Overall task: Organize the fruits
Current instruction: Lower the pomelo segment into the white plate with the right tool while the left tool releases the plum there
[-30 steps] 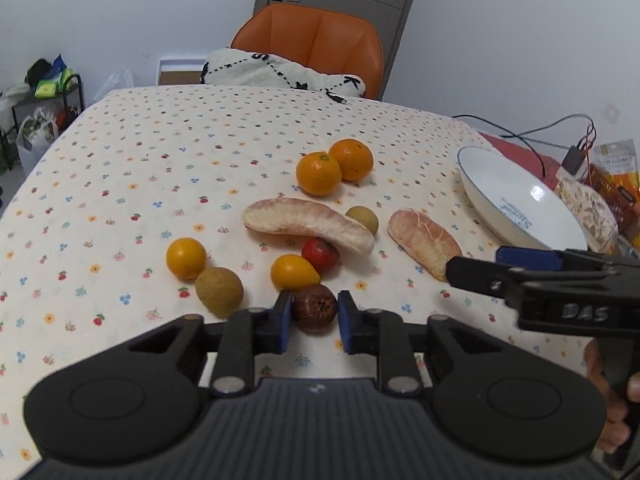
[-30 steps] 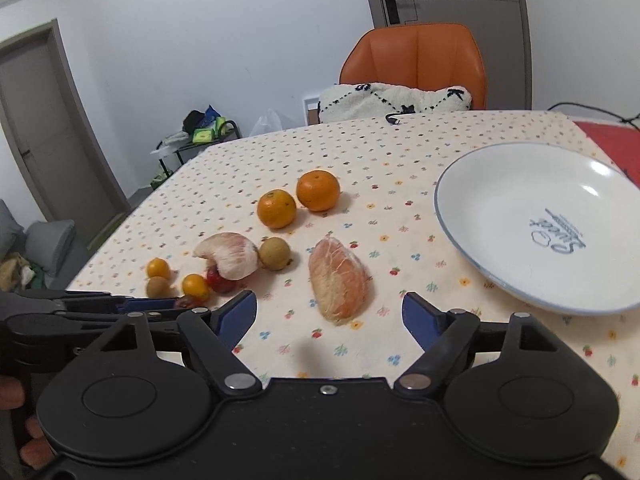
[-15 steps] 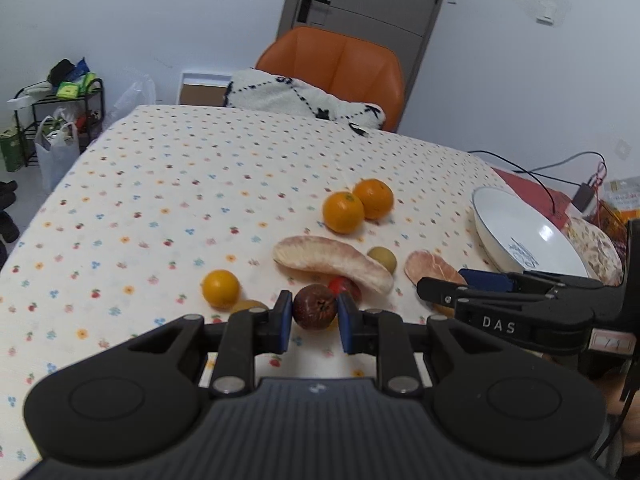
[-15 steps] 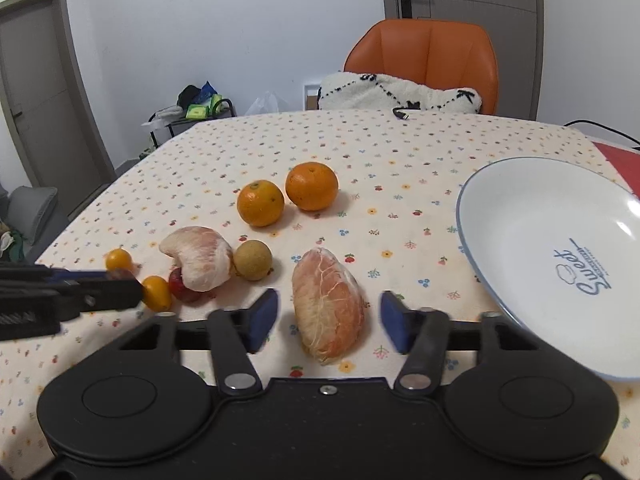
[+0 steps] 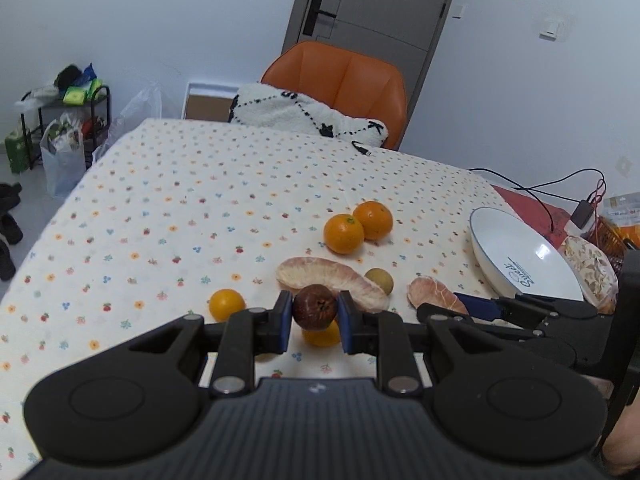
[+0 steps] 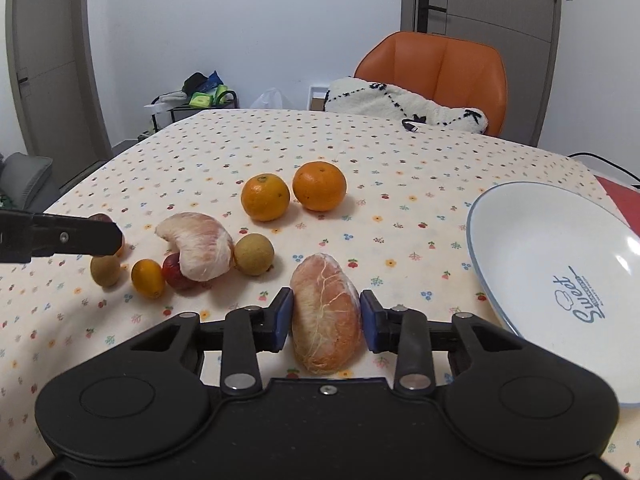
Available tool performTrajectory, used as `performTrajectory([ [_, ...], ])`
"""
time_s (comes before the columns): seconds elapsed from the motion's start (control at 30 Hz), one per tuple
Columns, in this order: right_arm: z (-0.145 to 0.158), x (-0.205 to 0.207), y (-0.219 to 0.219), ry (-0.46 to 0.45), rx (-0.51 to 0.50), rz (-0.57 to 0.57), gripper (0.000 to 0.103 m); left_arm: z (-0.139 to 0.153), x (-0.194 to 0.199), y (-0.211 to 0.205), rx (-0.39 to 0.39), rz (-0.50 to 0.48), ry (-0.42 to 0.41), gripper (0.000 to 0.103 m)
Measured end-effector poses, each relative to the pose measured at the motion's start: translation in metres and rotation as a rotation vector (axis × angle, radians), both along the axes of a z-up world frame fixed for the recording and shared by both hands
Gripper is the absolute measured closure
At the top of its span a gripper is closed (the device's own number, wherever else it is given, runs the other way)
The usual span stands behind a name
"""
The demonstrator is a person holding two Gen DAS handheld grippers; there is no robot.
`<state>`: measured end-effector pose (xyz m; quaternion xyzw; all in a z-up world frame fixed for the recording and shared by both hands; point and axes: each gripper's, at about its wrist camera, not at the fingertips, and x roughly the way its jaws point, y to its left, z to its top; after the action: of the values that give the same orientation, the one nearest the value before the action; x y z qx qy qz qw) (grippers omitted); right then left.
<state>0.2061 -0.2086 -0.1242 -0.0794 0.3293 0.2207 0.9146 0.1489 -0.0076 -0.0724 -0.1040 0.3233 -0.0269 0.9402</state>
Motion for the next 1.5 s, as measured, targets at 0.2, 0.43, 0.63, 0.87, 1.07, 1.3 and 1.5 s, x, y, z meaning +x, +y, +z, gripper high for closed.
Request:
performTrajectory([
  [0.2, 0.009, -0.012, -0.009, -0.037, 0.050, -0.008, 0.070, 0.009, 0.000, -0.005, 0.006, -0.007, -0.023, 0.081],
  [0.43, 0.026, -0.022, -0.023, -0.092, 0.100, -0.029, 0.070, 0.017, 0.002, -0.019, 0.004, -0.033, -0.052, 0.081],
  [0.63, 0.039, -0.026, -0.041, -0.154, 0.130, -0.110, 0.070, 0.027, 0.007, -0.037, 0.014, -0.079, -0.077, 0.081],
  [0.87, 0.054, -0.032, -0.071, -0.188, 0.141, -0.210, 0.070, 0.033, 0.015, -0.059, 0.013, -0.149, -0.061, 0.081],
  [1.07, 0.056, -0.029, -0.099, -0.217, 0.106, -0.301, 0.070, 0.038, 0.021, -0.077, 0.030, -0.183, -0.073, 0.081],
  [1.3, 0.047, -0.019, -0.131, -0.199, 0.121, -0.388, 0.070, 0.044, 0.033, -0.102, 0.062, -0.216, -0.080, 0.081],
  [1.5, 0.037, -0.017, -0.146, -0.189, 0.135, -0.445, 0.070, 0.042, 0.048, -0.128, 0.098, -0.254, -0.075, 0.081],
])
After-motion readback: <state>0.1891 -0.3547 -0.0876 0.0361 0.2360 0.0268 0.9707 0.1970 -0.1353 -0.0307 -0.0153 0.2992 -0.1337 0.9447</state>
